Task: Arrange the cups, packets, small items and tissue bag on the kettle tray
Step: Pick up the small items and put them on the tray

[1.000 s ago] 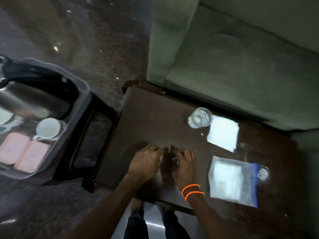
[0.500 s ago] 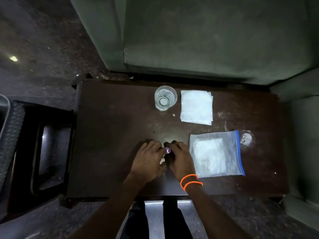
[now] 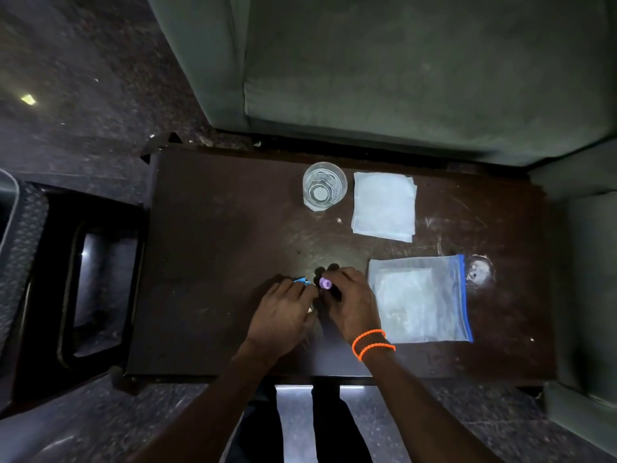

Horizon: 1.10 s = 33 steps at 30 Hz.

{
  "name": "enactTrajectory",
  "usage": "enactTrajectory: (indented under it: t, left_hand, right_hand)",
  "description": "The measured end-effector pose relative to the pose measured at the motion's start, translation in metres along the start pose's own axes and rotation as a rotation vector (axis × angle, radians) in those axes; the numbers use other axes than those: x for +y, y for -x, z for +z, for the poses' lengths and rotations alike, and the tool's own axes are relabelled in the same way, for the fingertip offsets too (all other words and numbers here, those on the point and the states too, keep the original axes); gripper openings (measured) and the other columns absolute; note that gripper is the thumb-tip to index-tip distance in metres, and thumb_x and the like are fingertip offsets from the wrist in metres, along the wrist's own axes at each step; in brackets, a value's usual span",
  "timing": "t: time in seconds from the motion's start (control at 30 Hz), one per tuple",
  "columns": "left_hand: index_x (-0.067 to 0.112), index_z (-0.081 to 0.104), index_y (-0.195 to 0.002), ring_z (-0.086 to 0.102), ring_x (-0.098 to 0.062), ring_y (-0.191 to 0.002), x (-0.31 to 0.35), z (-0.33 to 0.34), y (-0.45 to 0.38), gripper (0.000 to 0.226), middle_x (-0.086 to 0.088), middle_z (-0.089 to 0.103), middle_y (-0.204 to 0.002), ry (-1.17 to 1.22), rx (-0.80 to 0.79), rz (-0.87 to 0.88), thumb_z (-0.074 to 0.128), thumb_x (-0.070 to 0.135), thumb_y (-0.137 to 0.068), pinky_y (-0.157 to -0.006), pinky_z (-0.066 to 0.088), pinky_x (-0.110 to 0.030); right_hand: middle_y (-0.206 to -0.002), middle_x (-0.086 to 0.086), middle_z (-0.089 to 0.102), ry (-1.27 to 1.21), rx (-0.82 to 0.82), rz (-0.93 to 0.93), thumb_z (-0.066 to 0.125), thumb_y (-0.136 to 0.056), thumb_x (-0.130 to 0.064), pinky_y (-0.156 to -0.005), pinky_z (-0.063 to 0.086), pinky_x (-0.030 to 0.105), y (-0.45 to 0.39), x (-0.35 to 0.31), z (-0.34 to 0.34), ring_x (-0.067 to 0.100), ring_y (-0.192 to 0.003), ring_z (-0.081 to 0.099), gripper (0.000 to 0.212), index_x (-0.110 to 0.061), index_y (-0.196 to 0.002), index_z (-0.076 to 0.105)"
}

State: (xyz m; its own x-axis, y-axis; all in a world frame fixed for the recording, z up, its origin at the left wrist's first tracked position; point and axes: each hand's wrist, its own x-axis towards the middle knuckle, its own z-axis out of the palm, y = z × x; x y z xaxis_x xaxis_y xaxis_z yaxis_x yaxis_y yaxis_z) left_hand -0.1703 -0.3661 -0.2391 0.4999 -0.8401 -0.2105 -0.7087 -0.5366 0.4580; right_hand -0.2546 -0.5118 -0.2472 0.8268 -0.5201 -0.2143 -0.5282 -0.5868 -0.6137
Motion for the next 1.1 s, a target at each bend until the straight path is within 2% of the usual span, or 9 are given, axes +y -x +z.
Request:
enactTrajectory:
  t: [0.1, 0.2, 0.4, 0.6, 0.73, 0.83, 0.93, 1.03, 1.1]
  left_hand:
    - [0.017, 0.067, -0.113, 0.070, -0.034, -0.089, -0.004, -0.016, 0.002, 0.031, -0.005, 0.069, -0.110, 0.152, 0.044, -0.143, 0.073, 0.028, -0.085, -0.070, 0.057, -0.043]
    - [0.014, 0.067, -0.108, 0.069, -0.036, -0.084, -0.019, -0.035, 0.010, 0.029, -0.006, 0.067, -0.104, 0.281, 0.130, -0.203, 0.078, 0.028, -0.085, -0.067, 0.053, -0.042]
    - [0.009, 0.079, -0.102, 0.068, -0.028, -0.091, -0.068, -0.081, 0.046, 0.023, -0.004, 0.076, -0.097, 0.405, 0.387, -0.293, 0.084, 0.008, -0.080, -0.078, 0.056, -0.036]
    - [0.011, 0.081, -0.110, 0.072, -0.026, -0.099, -0.118, -0.129, 0.109, 0.036, -0.007, 0.077, -0.106, 0.512, 0.634, -0.588, 0.087, 0.004, -0.075, -0.090, 0.058, -0.037]
    - [0.022, 0.076, -0.092, 0.072, -0.017, -0.077, -0.150, -0.160, 0.166, 0.028, 0.004, 0.076, -0.083, 0.572, 0.759, -0.778, 0.086, 0.010, -0.069, -0.075, 0.060, -0.040]
    - [0.027, 0.071, -0.091, 0.059, 0.007, -0.058, -0.173, -0.178, 0.216, 0.028, 0.010, 0.069, -0.067, 0.541, 0.848, -0.871, 0.082, 0.017, -0.067, -0.062, 0.056, -0.028]
    - [0.030, 0.075, -0.103, 0.063, 0.014, -0.066, -0.199, -0.189, 0.261, 0.039, 0.012, 0.073, -0.074, 0.484, 0.876, -0.924, 0.085, 0.013, -0.069, -0.066, 0.050, -0.010]
    - [0.013, 0.083, -0.107, 0.078, -0.015, -0.084, -0.227, -0.190, 0.299, 0.033, -0.010, 0.082, -0.098, 0.463, 0.905, -1.061, 0.087, 0.005, -0.075, -0.083, 0.052, -0.017]
    - [0.007, 0.078, -0.118, 0.077, -0.023, -0.090, -0.239, -0.188, 0.315, 0.039, -0.018, 0.080, -0.108, 0.449, 0.866, -1.118, 0.085, 0.005, -0.080, -0.086, 0.052, -0.020]
  right_hand:
    - [-0.102, -0.004, 0.065, 0.016, 0.037, -0.040, 0.071, -0.091, -0.023, -0.078, 0.052, 0.030, -0.008, -0.014, -0.003, 0.019, -0.097, 0.059, 0.011, -0.022, -0.102, 0.072]
    - [-0.098, -0.003, 0.063, 0.025, 0.037, -0.103, 0.067, -0.092, -0.022, -0.079, 0.048, 0.028, -0.020, -0.038, -0.004, 0.019, -0.095, 0.058, 0.008, -0.022, -0.100, 0.070]
    - [-0.094, -0.002, 0.059, 0.015, 0.017, -0.252, 0.069, -0.084, -0.020, -0.075, 0.050, 0.036, -0.037, -0.111, 0.013, 0.022, -0.089, 0.057, 0.017, -0.022, -0.101, 0.069]
    - [-0.092, 0.003, 0.059, -0.039, -0.084, -0.426, 0.073, -0.077, -0.013, -0.079, 0.050, 0.039, -0.037, -0.209, 0.058, 0.024, -0.089, 0.055, 0.023, -0.015, -0.100, 0.072]
    - [-0.088, 0.005, 0.059, -0.096, -0.151, -0.533, 0.076, -0.074, -0.007, -0.078, 0.048, 0.038, -0.020, -0.277, 0.100, 0.027, -0.086, 0.056, 0.023, -0.012, -0.095, 0.072]
    - [-0.088, 0.008, 0.061, -0.114, -0.205, -0.626, 0.074, -0.076, -0.009, -0.077, 0.050, 0.041, 0.000, -0.326, 0.131, 0.030, -0.086, 0.058, 0.017, -0.012, -0.093, 0.072]
    - [-0.088, 0.009, 0.062, -0.113, -0.282, -0.703, 0.071, -0.081, -0.014, -0.078, 0.050, 0.043, 0.023, -0.370, 0.161, 0.031, -0.088, 0.058, 0.011, -0.012, -0.091, 0.070]
    - [-0.088, 0.011, 0.064, -0.069, -0.387, -0.746, 0.071, -0.081, -0.016, -0.078, 0.050, 0.045, 0.040, -0.408, 0.188, 0.034, -0.088, 0.059, 0.012, -0.010, -0.091, 0.070]
    - [-0.089, 0.010, 0.066, 0.018, -0.422, -0.732, 0.070, -0.079, -0.020, -0.081, 0.048, 0.045, 0.047, -0.425, 0.204, 0.035, -0.091, 0.062, 0.014, -0.013, -0.091, 0.069]
